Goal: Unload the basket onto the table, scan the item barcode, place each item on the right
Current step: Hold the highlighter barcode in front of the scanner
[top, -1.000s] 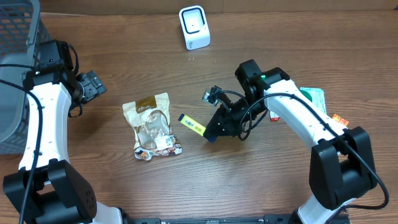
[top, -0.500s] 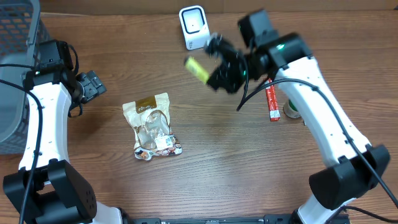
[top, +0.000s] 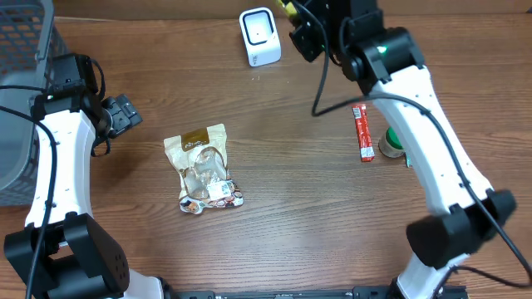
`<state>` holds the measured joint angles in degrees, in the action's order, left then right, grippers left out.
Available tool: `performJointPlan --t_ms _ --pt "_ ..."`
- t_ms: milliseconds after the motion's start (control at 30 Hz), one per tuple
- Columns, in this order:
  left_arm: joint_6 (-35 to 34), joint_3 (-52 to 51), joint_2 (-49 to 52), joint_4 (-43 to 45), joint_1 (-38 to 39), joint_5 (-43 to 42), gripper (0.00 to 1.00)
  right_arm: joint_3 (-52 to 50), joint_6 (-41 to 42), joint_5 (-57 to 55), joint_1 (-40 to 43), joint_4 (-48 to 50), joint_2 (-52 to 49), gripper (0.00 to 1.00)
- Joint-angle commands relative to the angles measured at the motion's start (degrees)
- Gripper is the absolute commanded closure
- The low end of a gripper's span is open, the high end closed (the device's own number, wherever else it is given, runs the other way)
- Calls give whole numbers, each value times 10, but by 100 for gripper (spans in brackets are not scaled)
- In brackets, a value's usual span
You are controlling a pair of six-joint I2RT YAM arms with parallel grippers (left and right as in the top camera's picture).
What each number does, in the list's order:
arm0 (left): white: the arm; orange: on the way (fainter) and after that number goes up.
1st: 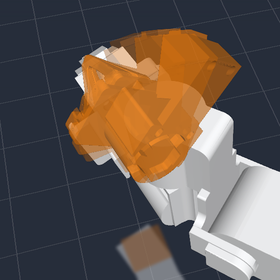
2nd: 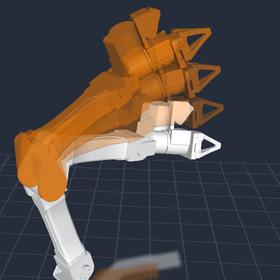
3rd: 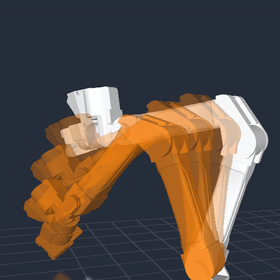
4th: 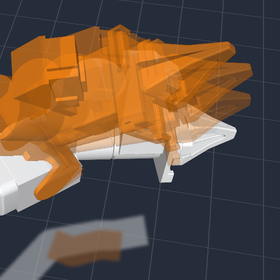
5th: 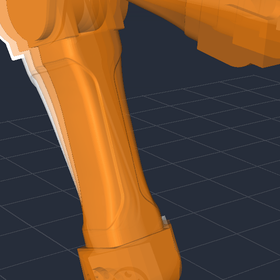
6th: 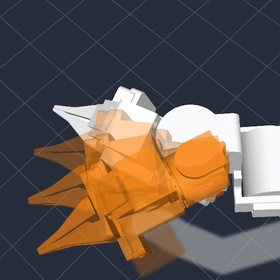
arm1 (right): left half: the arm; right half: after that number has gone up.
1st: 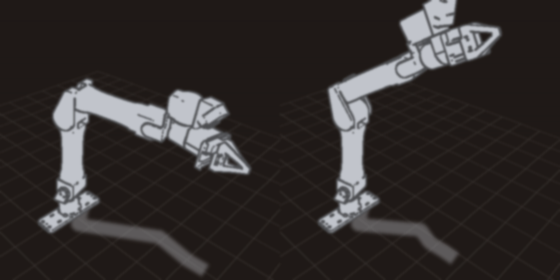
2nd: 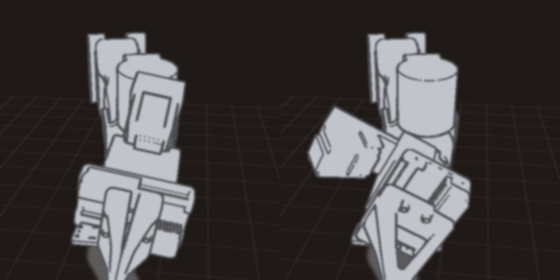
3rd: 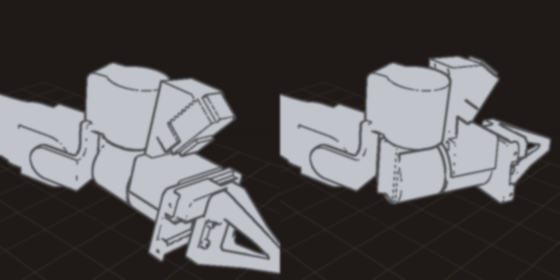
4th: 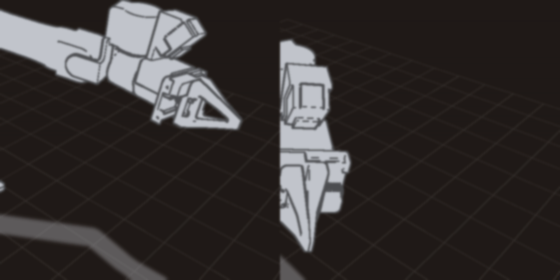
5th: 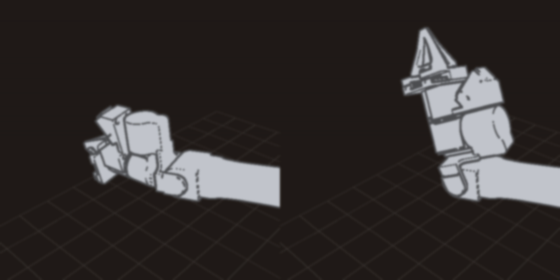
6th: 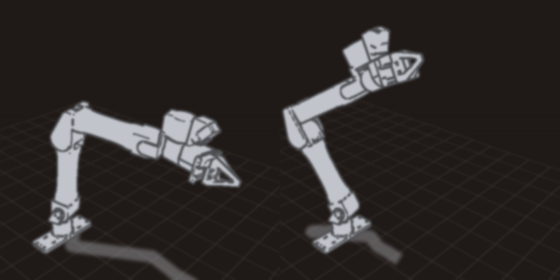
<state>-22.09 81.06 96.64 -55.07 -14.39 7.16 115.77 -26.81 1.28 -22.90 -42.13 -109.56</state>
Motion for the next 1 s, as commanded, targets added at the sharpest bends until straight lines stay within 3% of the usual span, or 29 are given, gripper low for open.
performJointPlan --t_ms 0,200,600,767,967 --pt "2 6 -7 0 -2 7 0 6 -33 -70 1 34 -54 97" --pt "2 6 -7 0 -2 7 0 5 -118 -101 -3 118 -140 96" --pt "2 6 -7 0 -2 7 0 5 -170 -243 -22 309 -277 97" --pt "2 6 -7 0 -2 7 0 5 -234 -300 -42 345 -308 97" --pt "2 6 -7 0 -2 7 0 5 -243 -324 -56 346 -325 97"
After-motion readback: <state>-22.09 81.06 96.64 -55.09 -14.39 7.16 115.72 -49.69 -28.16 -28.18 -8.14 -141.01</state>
